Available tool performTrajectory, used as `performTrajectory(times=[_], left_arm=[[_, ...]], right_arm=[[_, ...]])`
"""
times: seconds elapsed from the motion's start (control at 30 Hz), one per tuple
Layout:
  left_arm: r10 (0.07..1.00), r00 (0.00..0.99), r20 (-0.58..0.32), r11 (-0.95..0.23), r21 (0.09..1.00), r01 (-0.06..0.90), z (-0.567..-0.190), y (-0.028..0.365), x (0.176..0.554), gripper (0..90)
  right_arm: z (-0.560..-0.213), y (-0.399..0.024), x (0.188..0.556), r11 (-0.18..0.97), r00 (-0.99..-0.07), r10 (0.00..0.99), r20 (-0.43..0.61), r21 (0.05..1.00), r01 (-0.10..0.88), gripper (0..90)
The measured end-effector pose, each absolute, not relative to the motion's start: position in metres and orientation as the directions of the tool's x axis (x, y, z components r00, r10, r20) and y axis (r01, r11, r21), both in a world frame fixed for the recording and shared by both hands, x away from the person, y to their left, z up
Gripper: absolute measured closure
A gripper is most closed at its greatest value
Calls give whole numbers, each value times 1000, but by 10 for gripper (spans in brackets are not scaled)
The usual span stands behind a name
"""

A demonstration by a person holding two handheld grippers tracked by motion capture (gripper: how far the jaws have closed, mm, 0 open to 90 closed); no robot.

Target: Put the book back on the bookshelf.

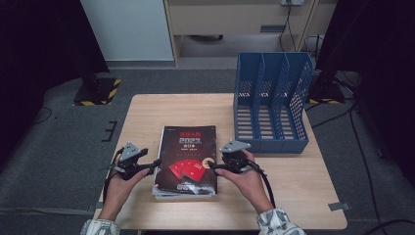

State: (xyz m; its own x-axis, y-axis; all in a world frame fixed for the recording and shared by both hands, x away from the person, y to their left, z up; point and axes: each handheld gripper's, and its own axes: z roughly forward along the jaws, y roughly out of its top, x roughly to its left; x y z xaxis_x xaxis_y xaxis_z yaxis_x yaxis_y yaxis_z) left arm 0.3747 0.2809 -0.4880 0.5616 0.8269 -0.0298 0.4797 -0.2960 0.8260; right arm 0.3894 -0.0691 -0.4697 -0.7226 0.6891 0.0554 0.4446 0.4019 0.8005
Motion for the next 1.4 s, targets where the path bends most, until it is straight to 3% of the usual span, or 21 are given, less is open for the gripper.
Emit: performTrajectory(times=[0.33,0.67,0.8,0.87,0.93,1.07,1.23,1.4], left_arm=[[782,619,-72,-345,777,526,-504,267,379,409],[781,621,-66,-353,774,526,-505,267,379,414],[780,622,-75,-346,775,528,-506,267,380,415],[780,622,-70,-347,778,523,-506,266,380,415],[779,624,-67,-352,777,523,-506,266,380,415],[778,624,-71,-348,778,523,-506,267,380,415],[777,623,-85,-338,779,528,-507,269,380,414],[778,623,-83,-341,778,528,-507,270,381,414]], right_arm=[[-499,-56,418,365,-687,700,195,730,578,183],[-501,-59,422,331,-691,677,254,733,594,260],[-502,-64,423,334,-679,695,235,731,595,221],[-509,-65,423,331,-676,677,293,698,634,186],[-515,-63,423,326,-683,662,308,702,633,231],[-515,-62,421,316,-684,660,311,711,628,233],[-499,-60,412,339,-718,650,249,751,567,239],[-485,-51,414,318,-746,602,285,772,550,244]])
